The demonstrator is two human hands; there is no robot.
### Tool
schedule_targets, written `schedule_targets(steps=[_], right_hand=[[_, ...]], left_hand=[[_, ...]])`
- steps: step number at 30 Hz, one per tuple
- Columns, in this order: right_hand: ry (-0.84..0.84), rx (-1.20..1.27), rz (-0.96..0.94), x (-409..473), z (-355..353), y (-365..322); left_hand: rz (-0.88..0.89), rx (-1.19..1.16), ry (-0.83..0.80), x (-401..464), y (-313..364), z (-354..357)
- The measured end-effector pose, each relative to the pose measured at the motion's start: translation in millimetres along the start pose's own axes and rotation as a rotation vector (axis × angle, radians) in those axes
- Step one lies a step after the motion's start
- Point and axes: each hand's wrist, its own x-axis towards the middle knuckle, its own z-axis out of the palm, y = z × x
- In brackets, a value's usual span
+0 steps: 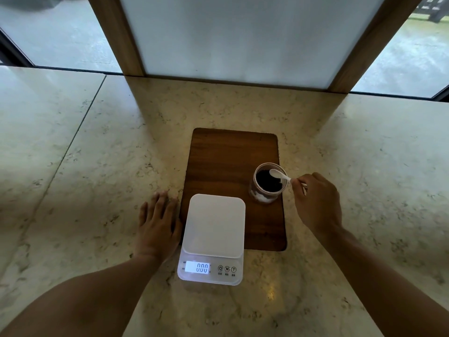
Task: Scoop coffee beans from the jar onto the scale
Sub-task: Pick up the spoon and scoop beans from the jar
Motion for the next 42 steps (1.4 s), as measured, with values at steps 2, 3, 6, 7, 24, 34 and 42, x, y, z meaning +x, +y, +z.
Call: schedule_targets(steps=[2, 3, 6, 7, 24, 34, 42], right_hand=[[-0.019, -0.003, 0.036, 1, 2, -1], [-0.031, -0.007, 0.056, 1, 3, -2], [-0.068, -0.001, 0.102, 1, 7, -5], [-0.083, 0.003, 0.119, 1, 9, -6], [-0.204, 0.155, 0.363, 6, 14, -12], [-0.243, 0.257, 0.479, 5, 13, -10], [-0.251, 0.304, 0.552, 7, 14, -9]], left_hand=[[0.002, 0.006, -0.001, 0, -1, 1], [0.003, 0.008, 0.001, 0, -2, 2], [0.0, 0.0, 0.003, 0, -2, 3], [-0.001, 0.0, 0.005, 0, -2, 4], [0.005, -0.015, 0.015, -2, 1, 0], [0.005, 0.001, 0.007, -1, 0, 1], [0.006, 0.014, -0.004, -1, -2, 2]])
